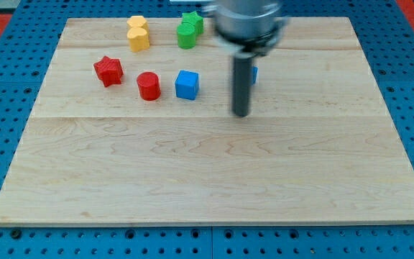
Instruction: Push the blue triangle towards blue cube
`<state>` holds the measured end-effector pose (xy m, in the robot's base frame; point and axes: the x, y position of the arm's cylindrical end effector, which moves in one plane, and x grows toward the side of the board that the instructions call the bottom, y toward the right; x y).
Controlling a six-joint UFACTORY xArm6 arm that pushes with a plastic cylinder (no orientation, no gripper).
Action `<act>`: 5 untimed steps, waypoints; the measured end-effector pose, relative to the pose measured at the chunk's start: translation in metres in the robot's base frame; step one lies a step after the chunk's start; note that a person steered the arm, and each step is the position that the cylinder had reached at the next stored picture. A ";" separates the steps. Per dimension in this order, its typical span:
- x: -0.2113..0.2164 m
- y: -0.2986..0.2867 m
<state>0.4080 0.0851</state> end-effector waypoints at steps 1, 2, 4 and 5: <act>-0.054 0.055; -0.049 0.017; -0.067 -0.014; -0.067 -0.023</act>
<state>0.3412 0.0618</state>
